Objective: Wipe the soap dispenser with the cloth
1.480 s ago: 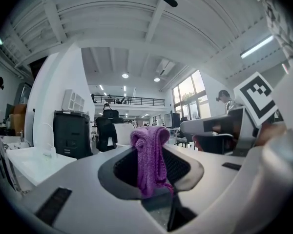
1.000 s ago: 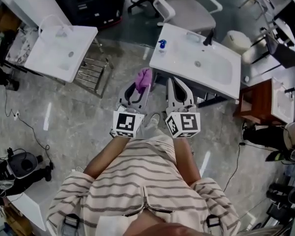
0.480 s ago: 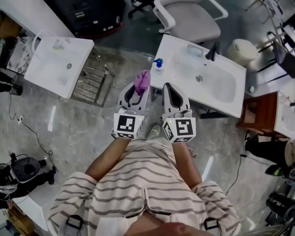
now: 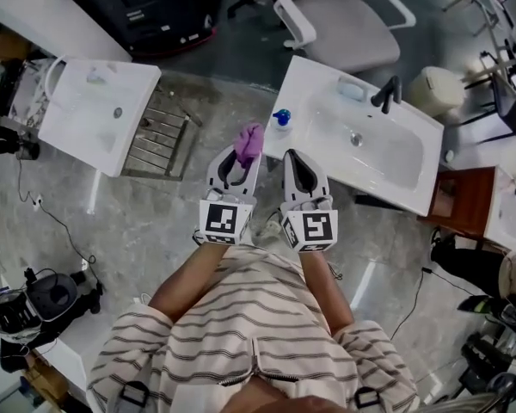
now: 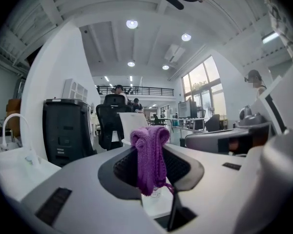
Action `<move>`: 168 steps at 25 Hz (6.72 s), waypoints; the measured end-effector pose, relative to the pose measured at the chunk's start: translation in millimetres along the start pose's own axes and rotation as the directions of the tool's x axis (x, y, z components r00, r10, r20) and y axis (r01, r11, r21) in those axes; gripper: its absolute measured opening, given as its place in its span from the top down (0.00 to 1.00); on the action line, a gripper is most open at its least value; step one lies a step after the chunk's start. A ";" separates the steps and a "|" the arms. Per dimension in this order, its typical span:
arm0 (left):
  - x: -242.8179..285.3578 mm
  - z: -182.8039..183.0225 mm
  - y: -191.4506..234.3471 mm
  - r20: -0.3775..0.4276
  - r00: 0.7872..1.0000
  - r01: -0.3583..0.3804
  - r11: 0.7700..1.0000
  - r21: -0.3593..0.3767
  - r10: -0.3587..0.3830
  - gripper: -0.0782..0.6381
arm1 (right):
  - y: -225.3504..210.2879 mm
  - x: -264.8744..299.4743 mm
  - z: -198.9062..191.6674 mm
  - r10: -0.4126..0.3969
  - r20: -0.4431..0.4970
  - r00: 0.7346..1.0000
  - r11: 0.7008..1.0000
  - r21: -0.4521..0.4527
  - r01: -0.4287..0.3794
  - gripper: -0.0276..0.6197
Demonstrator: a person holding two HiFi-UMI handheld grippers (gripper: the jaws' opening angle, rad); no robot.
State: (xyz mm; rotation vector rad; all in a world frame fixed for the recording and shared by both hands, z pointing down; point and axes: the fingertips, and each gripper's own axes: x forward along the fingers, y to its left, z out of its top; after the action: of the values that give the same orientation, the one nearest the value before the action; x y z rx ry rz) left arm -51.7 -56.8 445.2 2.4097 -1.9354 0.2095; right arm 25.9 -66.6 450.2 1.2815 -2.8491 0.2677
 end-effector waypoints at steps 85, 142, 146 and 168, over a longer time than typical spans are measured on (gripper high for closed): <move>38.7 -17.6 23.4 -0.048 0.948 0.314 0.949 -0.020 -0.315 0.73 | -27.8 92.9 29.8 -0.115 -0.132 0.984 0.992 -0.064 0.108 0.75; 79.6 -18.1 -77.4 -0.091 0.787 0.617 0.779 0.111 -0.610 0.73 | -48.1 60.9 81.0 -0.172 -0.074 0.982 0.982 -0.090 0.165 0.75; 80.5 -24.8 -74.0 -0.108 0.789 0.614 0.783 0.099 -0.605 0.73 | -53.4 58.8 81.1 -0.178 -0.075 0.981 0.982 -0.080 0.172 0.75; 79.8 -9.2 -33.4 -0.070 0.838 0.544 0.837 0.054 -0.540 0.73 | -66.4 59.3 77.5 -0.186 -0.079 0.979 0.982 -0.060 0.181 0.75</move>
State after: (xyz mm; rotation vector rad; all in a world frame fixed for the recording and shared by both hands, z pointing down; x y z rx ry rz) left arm -3.1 -125.8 466.6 2.8417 -1.1583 0.3129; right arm 40.8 -166.1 388.4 1.4727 -2.6275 0.2368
